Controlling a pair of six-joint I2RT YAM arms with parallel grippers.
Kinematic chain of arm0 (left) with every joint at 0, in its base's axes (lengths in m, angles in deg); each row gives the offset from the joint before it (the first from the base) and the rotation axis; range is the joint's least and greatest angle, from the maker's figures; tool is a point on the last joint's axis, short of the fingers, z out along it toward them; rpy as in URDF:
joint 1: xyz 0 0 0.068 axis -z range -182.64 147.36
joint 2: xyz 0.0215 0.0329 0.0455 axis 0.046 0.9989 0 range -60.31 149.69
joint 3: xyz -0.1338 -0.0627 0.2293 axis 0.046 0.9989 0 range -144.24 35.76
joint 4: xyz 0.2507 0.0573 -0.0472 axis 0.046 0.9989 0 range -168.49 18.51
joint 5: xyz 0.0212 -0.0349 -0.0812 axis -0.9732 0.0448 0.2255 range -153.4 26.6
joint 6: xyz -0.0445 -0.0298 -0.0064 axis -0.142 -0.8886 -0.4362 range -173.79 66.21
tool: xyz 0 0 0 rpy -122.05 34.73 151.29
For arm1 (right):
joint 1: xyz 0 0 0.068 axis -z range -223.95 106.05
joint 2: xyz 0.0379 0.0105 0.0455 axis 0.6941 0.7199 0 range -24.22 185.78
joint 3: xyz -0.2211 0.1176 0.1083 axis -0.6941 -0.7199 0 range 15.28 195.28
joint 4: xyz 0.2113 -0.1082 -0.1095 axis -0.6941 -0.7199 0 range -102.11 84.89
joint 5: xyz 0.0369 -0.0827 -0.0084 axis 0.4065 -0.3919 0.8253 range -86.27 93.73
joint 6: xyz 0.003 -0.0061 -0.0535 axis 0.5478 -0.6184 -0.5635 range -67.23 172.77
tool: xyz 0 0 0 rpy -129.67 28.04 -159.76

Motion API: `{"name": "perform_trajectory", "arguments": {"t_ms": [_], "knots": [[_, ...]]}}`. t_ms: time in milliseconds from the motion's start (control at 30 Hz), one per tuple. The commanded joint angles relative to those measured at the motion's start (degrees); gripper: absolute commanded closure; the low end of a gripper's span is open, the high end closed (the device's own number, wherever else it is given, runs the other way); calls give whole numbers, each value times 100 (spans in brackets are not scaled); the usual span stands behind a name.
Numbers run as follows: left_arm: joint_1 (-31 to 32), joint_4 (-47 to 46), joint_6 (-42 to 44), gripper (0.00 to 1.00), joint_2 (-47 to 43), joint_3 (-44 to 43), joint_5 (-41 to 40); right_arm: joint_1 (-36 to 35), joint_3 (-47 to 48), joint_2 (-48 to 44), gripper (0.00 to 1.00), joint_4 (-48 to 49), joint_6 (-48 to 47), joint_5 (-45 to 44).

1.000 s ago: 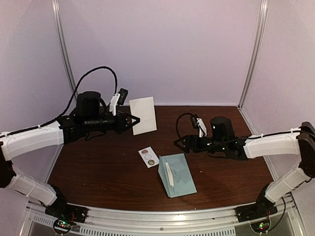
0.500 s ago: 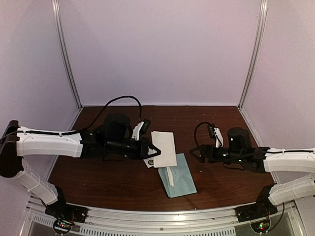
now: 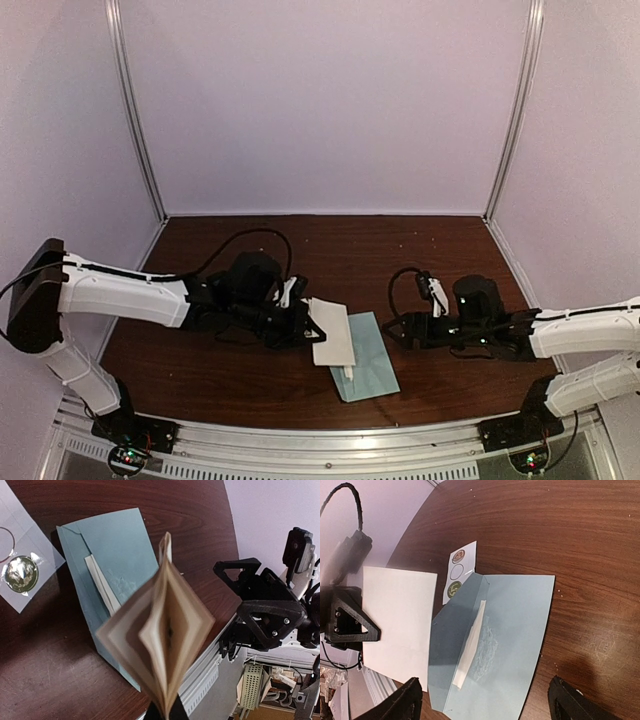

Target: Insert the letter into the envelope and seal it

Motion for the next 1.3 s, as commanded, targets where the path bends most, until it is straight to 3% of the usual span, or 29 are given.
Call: {"name": "perform_trajectory", "arguments": {"t_ms": [0,367,800,1267], "knots": [[-17,195,-63,100,176,-36,149,-81,133,244,12,50,49,-171],[-98,768,165,100,439,-66,197,-138,118,546,13,13,167,-214],[-276,726,279,100,798,-199,580,-249,244,940,15,-18,166,-153],[-351,751,357,100,973,-285,635,-398,260,1411,27,244,310,115]]}}
